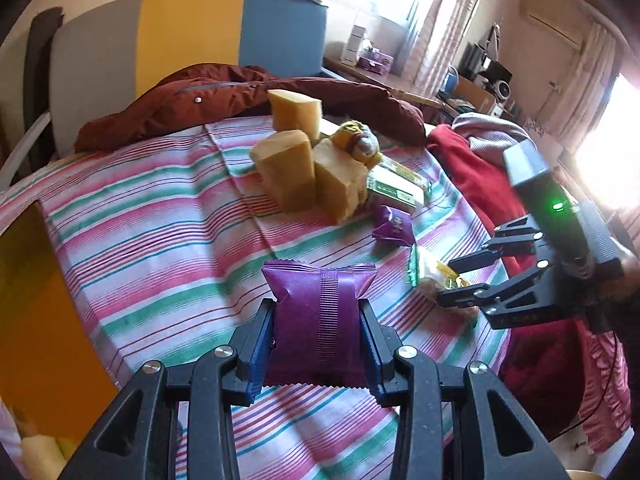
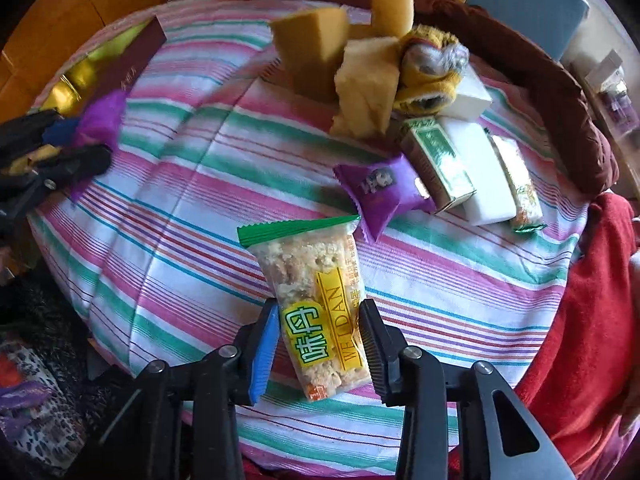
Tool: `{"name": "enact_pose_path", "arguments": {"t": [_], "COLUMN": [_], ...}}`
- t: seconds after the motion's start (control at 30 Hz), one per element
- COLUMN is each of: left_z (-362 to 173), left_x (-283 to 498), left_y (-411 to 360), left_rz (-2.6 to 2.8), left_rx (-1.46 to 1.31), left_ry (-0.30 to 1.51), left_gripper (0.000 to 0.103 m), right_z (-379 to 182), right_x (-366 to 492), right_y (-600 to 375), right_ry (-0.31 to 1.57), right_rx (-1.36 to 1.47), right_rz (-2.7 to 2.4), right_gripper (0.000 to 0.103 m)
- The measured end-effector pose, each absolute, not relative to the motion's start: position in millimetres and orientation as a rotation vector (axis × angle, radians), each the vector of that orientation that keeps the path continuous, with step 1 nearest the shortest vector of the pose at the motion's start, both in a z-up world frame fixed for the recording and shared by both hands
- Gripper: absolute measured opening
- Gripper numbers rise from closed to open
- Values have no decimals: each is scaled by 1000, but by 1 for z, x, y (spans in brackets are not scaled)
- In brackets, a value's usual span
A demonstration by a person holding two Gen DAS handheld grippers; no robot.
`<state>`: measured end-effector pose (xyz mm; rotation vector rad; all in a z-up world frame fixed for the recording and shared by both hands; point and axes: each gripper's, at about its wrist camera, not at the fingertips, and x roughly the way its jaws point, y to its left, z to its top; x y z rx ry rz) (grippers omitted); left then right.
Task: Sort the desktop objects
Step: 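Carry the purple pouch and WEIDAN bar over the gold tray with both tools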
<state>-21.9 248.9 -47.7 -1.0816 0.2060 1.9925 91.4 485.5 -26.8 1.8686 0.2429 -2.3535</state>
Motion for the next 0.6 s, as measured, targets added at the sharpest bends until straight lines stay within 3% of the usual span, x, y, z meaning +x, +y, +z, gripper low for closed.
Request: {"name": "enact_pose_path", "arguments": {"t": [0.13,0.2,0.27,0.33,0.37,0.4,0.6], "left_z": [-44,-42,-39,-37,-36,-35,-27], "left_x": [-18,-17,-16,-15,-15,-15,-14], "left_y": [239,235,230,225,223,221,203], "left_rz": [2006,2012,2020,2029,2032,2035,2065], "left_rx": [-1071,-1068,-1064,-1058,-1058,-1057,-1045], "left_ry": [197,190,177,171,164,156,116], "left_gripper": [39,39,39,39,39,39,39], "right_z": [-36,-39,-41,-42,-40,-37,-14], "right_x": [86,82,79,80,82,84,102], "right_y": [495,501,505,508,508,507,496], "right_ry": [229,215,209,192,168,148,179], "right_rx": [1948,1986,2008,2021,2006,1984,1928], "right_rz": [-2347,-2332,-2321,-2295,-2282,-2272,-2321], "right_gripper": [48,69,74,67,53,50,48]}}
